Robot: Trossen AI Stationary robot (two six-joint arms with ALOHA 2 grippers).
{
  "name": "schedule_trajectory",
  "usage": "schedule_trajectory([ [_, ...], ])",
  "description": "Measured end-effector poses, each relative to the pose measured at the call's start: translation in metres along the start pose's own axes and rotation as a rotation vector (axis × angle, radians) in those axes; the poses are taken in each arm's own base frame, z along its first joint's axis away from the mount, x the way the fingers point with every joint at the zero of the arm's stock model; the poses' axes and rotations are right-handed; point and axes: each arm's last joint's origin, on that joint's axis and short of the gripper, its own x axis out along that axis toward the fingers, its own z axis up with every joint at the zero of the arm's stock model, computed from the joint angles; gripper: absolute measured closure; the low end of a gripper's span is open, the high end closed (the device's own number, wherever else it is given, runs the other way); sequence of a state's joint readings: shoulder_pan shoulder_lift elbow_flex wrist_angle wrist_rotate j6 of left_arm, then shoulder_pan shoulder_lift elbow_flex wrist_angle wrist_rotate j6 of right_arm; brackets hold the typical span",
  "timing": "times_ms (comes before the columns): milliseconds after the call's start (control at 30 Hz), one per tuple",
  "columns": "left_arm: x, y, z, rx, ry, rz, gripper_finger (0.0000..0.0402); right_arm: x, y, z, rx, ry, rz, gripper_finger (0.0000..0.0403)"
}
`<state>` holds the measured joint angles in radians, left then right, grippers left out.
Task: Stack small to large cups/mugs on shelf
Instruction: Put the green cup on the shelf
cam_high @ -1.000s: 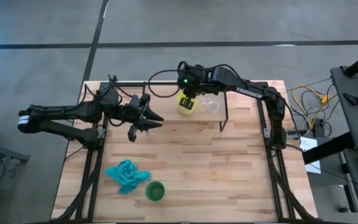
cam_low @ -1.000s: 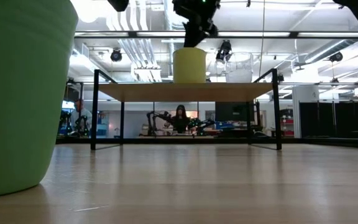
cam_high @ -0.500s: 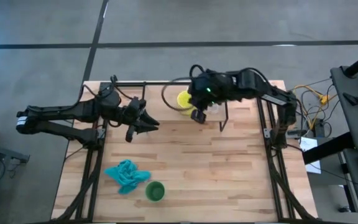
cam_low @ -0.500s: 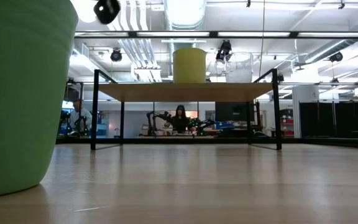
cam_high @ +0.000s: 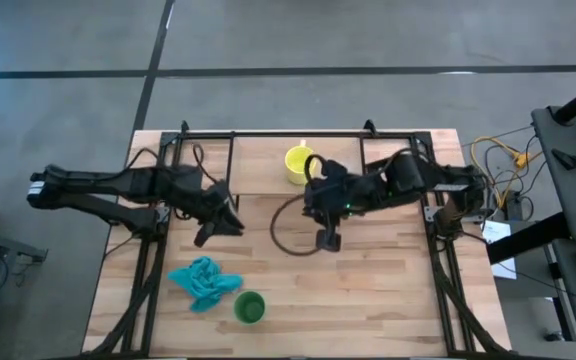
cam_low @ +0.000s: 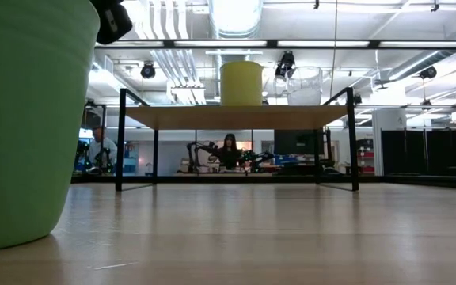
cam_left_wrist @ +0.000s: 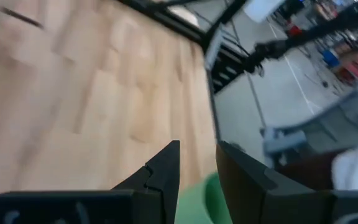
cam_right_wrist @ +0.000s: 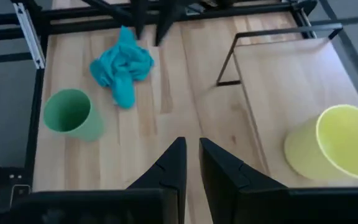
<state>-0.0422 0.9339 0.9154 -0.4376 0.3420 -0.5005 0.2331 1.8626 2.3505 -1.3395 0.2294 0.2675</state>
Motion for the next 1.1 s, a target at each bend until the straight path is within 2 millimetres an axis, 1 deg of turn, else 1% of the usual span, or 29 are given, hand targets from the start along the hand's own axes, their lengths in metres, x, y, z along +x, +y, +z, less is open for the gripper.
schedule_trajectory([
  [100,0.007,-0.008,-0.006,-0.024,0.052,-0.045,0.0311,0.004,0.005,-0.002,0.01,0.017,-0.006,0.0364],
  [233,0.016,-0.019,-0.015,-0.005,0.12,-0.097,0.0311,0.013,0.006,-0.004,0.022,0.054,-0.02,0.0364],
  [400,0.031,-0.03,-0.026,-0.034,0.212,-0.128,0.0311,0.021,0.007,-0.005,0.019,0.074,-0.026,0.0364],
  [567,0.054,-0.033,-0.039,-0.084,0.314,-0.109,0.0311,0.025,0.008,-0.007,0.016,0.088,-0.029,0.0364],
  [700,0.075,-0.03,-0.048,-0.106,0.384,-0.066,0.0311,0.026,0.011,-0.008,0.011,0.088,-0.012,0.0364],
  [900,0.098,-0.031,-0.048,-0.109,0.433,-0.037,0.0311,0.023,0.023,-0.011,-0.048,0.112,0.082,0.0364],
  [1100,0.111,-0.037,-0.047,-0.083,0.427,0.003,0.0311,0.019,0.036,-0.016,-0.095,0.112,0.108,0.0364],
])
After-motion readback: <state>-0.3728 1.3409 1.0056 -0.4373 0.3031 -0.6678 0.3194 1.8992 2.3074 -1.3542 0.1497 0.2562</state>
